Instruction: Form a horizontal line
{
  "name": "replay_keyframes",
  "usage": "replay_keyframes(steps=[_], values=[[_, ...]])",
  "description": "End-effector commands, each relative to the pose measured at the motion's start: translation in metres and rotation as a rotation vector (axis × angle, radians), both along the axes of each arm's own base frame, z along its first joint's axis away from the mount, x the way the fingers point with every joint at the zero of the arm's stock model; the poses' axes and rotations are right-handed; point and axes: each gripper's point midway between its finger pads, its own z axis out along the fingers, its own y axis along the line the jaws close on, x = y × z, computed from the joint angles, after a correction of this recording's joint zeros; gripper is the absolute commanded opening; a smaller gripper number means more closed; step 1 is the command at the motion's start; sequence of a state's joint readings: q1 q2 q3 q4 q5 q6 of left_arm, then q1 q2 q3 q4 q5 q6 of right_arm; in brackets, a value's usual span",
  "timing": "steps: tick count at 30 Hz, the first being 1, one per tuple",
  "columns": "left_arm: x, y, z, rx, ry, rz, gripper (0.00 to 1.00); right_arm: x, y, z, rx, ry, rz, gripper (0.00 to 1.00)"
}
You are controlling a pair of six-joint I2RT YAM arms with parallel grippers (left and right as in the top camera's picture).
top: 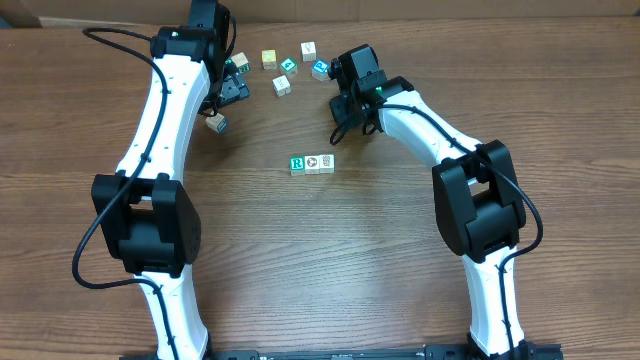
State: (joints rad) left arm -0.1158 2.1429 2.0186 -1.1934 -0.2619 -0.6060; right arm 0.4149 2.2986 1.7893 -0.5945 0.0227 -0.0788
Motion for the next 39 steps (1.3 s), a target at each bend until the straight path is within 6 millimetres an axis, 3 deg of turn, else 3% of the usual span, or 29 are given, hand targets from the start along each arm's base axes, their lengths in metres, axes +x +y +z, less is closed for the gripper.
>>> replay_keyframes(steps=[1, 5, 10, 15, 16, 18, 24, 29, 33, 39], values=[[0.0028, -0.0017, 0.0161, -0.006, -0.038, -0.01, 1.0, -0.0026, 0.0037, -0.0042, 0.006, 0.01, 0.01, 0.35], [0.0028, -0.0017, 0.0161, -0.006, -0.038, -0.01, 1.0, -0.0027, 0.0037, -0.0042, 0.006, 0.01, 0.01, 0.34], [0.0028, -0.0017, 0.0161, -0.006, -0.038, -0.01, 1.0, -0.0036, 0.0032, -0.0048, 0.004, 0.015, 0.009, 0.23], [0.0028, -0.0017, 0.0161, -0.006, -0.038, -0.01, 1.0, -0.0022, 0.0038, -0.0033, 0.008, 0.009, 0.007, 0.23], [0.0028, -0.0017, 0.0161, -0.006, -0.038, -0.01, 1.0, -0.0023, 0.0038, -0.0033, 0.008, 0.009, 0.007, 0.24], [0.0028, -0.0017, 0.0161, -0.006, -0.038, -0.01, 1.0, -0.003, 0.0035, -0.0039, 0.007, 0.013, 0.007, 0.41], [0.0028, -0.0017, 0.0161, -0.006, -0.038, -0.01, 1.0, -0.002, 0.004, -0.0035, 0.009, 0.008, 0.007, 0.44], [0.0028, -0.0017, 0.0161, -0.006, -0.038, -0.01, 1.0, 0.0005, 0.0051, -0.0051, 0.028, -0.003, -0.016, 0.42], [0.0028, -0.0017, 0.0161, -0.006, -0.038, -0.01, 1.0, 0.0022, 0.0058, -0.0044, 0.032, -0.012, -0.016, 0.28], [0.0028, -0.0017, 0.0161, -0.006, -0.038, -0.01, 1.0, -0.0022, 0.0038, -0.0073, 0.023, 0.008, -0.016, 0.27]])
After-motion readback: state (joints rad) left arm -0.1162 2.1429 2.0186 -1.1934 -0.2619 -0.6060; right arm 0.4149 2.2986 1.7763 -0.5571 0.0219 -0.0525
